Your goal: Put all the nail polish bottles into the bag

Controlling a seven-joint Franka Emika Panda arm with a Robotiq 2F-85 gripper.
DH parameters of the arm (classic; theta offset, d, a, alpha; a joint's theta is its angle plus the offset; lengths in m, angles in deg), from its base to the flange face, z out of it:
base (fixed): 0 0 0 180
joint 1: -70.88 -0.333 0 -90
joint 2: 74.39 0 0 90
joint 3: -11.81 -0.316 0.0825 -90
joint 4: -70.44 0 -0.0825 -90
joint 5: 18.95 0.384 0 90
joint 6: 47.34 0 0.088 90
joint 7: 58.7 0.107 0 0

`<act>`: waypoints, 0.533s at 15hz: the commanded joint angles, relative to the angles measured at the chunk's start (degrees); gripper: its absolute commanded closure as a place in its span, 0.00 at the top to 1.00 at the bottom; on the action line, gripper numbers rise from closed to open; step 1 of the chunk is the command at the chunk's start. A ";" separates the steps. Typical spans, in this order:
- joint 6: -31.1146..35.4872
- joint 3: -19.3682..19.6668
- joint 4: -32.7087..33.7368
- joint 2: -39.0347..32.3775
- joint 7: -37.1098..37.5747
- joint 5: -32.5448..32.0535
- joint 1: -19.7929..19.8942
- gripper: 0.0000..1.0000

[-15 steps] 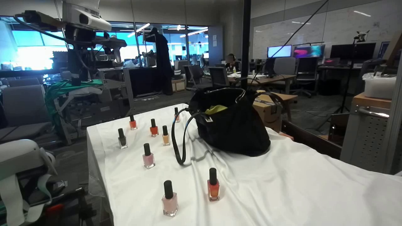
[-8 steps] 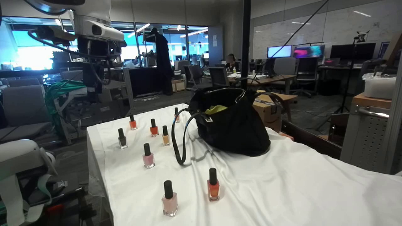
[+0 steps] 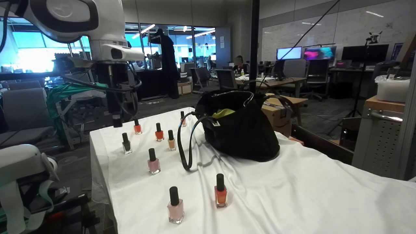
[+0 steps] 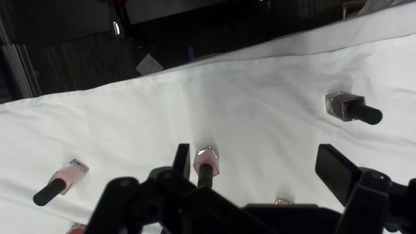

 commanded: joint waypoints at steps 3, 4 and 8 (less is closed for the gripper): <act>8.03 1.27 -2.63 -3.62 -3.85 -6.39 1.26 1.00; 9.10 1.44 -2.93 -4.60 -4.75 -7.42 1.22 1.00; 13.37 2.56 -3.49 -8.04 -9.22 -11.31 1.11 1.00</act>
